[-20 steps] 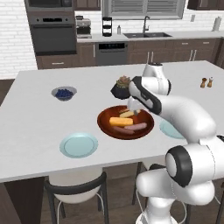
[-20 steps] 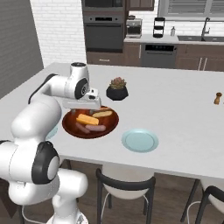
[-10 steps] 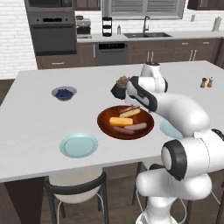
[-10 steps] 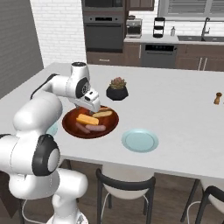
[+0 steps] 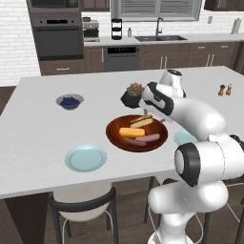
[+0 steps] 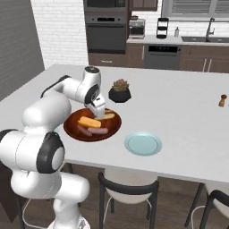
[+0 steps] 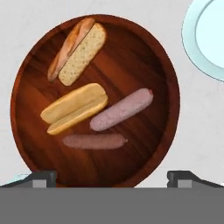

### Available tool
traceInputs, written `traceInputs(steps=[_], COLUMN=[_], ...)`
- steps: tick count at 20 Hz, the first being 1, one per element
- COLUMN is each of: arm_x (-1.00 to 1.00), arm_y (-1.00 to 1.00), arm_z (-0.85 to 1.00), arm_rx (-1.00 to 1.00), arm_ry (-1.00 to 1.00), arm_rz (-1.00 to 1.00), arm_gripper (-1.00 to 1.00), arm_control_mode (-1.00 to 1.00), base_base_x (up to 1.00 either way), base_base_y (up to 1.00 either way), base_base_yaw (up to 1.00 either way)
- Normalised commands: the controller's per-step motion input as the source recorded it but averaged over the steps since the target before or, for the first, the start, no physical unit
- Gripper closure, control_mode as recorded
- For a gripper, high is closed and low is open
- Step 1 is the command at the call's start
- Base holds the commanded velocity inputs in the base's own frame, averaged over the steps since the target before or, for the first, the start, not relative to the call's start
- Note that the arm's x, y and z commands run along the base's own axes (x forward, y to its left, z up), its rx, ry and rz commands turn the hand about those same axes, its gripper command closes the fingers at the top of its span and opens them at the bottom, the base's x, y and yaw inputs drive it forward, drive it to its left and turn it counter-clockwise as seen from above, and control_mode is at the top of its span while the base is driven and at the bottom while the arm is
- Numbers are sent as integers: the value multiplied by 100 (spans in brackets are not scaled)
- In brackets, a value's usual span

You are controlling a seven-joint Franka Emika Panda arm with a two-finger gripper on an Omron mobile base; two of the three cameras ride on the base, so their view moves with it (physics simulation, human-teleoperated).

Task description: Place one bun and one sausage from the bowl on each plate.

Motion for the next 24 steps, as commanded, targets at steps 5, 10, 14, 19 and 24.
traceInputs(steps=[5, 10, 14, 19, 24], arm_x=[40, 43, 28, 41, 39], arm_y=[-11, -13, -5, -3, -19], arm_z=[-9, -1, -28, -37, -16], arm_rx=[0, 0, 0, 0, 0], arm_ry=[-1, 0, 0, 4, 1], arm_rz=[-34, -18, -13, -10, -10], arm_gripper=[-100, -100, -100, -100, -100], arm_control_mode=[-100, -100, -100, -100, -100], base_base_x=[0, 0, 0, 0, 0], base_base_y=[0, 0, 0, 0, 0], base_base_yaw=[0, 0, 0, 0, 0])
